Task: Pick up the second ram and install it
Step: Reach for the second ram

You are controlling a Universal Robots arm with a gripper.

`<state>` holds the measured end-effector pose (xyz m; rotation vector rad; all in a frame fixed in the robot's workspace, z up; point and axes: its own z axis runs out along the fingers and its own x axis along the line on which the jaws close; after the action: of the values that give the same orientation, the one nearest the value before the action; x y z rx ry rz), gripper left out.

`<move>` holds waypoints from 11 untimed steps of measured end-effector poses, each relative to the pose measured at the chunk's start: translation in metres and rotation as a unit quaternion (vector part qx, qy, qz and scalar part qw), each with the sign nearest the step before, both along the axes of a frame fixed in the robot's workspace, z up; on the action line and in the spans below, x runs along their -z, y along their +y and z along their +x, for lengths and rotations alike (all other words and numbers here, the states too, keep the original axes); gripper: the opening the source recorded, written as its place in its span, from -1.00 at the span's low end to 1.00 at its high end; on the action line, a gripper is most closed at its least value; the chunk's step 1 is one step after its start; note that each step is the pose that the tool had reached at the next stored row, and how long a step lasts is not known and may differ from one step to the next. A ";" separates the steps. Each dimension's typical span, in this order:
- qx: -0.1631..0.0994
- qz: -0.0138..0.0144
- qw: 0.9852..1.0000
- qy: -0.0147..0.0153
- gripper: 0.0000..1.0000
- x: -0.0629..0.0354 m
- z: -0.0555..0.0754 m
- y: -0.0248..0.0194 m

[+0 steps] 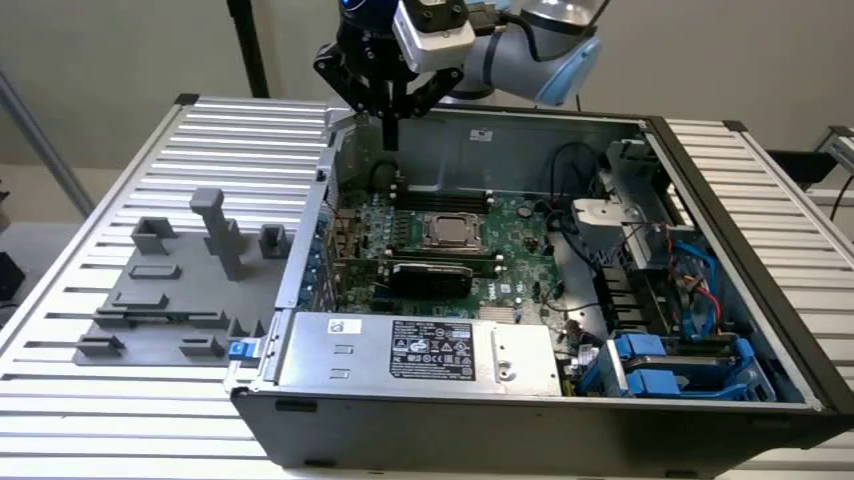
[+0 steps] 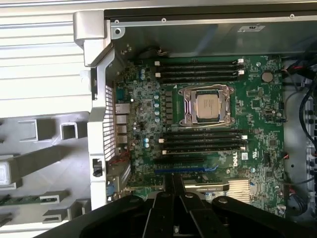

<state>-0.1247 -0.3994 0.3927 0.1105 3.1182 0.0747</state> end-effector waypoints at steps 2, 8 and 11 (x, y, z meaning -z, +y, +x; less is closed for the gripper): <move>0.000 0.000 1.000 0.000 -0.79 0.0001 -0.007 -0.0013; 0.000 0.000 1.000 0.000 -0.79 0.0002 -0.034 -0.0071; 0.000 0.000 1.000 0.000 -0.79 0.0003 -0.048 -0.0100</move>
<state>-0.1725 -0.4094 0.3924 0.1104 3.1180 0.0750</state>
